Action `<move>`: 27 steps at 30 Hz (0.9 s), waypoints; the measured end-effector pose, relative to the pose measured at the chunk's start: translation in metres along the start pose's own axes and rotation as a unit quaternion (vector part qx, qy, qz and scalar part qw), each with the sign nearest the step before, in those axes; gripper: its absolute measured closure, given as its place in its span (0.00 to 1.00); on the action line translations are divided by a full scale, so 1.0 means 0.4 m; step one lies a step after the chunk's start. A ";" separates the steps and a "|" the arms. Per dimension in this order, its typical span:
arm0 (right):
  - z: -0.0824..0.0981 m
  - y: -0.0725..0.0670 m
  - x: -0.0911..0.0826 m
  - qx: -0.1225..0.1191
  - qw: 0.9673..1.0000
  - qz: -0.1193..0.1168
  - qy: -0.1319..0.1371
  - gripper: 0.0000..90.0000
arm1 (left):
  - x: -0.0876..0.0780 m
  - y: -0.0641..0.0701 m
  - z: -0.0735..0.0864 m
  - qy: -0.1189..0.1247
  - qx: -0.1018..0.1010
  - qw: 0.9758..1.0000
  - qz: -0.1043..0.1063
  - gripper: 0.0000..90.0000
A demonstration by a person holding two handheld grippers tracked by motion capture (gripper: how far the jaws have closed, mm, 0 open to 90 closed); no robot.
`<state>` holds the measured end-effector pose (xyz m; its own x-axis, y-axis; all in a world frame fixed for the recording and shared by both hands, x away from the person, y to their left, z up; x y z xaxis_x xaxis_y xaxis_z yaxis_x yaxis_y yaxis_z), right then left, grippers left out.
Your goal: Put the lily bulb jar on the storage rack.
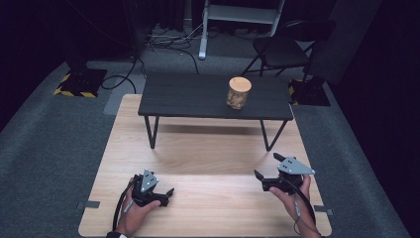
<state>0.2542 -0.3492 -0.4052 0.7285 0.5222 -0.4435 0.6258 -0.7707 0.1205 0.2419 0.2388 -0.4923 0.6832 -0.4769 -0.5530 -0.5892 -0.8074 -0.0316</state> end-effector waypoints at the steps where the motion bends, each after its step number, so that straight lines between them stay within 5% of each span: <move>1: 0.011 -0.003 0.002 0.003 1.000 0.000 -0.005 0.06 | 0.000 0.000 0.000 0.000 0.000 1.000 0.000 0.01; 14: 0.139 -0.006 0.018 0.048 0.998 -0.003 -0.046 0.06 | 0.000 0.000 0.000 0.000 0.000 1.000 0.000 0.01; 23: 0.185 -0.008 0.032 0.060 0.995 0.001 -0.086 0.06 | 0.000 0.000 0.000 0.000 0.000 1.000 0.000 0.01; 27: 0.201 -0.001 0.031 0.080 0.994 0.000 -0.078 0.04 | 0.000 0.000 0.000 0.000 0.000 1.000 0.000 0.01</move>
Point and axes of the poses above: each handheld gripper's, and its own axes: x roughly forward along the jaws, z roughly out of its underside, y roughly to its right, the point moved 1 cm from there along x, roughly forward along the jaws, and after that the axes turned 2 degrees about x, right-handed, at the moved point
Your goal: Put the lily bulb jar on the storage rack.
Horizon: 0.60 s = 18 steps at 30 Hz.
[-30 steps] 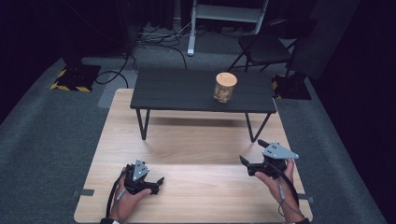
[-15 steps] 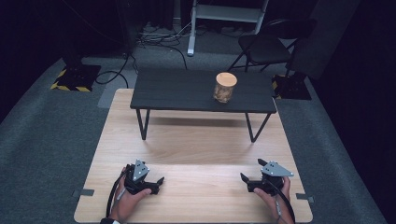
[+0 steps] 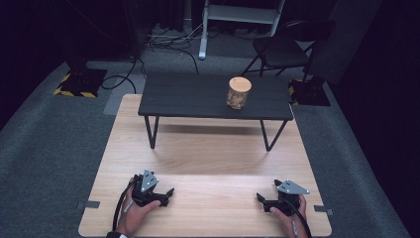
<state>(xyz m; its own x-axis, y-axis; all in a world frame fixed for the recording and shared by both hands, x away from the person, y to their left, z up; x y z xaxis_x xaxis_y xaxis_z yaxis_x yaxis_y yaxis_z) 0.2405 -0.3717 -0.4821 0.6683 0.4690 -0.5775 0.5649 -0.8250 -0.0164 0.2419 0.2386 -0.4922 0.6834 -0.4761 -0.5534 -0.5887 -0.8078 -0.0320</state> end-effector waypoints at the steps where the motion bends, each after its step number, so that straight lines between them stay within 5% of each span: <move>1: 0.002 0.000 0.002 0.001 1.000 0.000 0.002 0.03 | 0.000 0.000 0.000 0.000 0.000 1.000 0.000 0.01; 18: 0.006 0.000 0.007 0.005 1.000 0.005 0.007 0.01 | 0.000 0.000 0.000 0.000 0.000 1.000 0.000 0.01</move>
Point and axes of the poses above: each handheld gripper's, and its own axes: x roughly forward along the jaws, z roughly out of its underside, y roughly to its right, the point moved 1 cm from there along x, roughly forward along the jaws, and after that the axes turned 2 degrees about x, right-handed, at the moved point
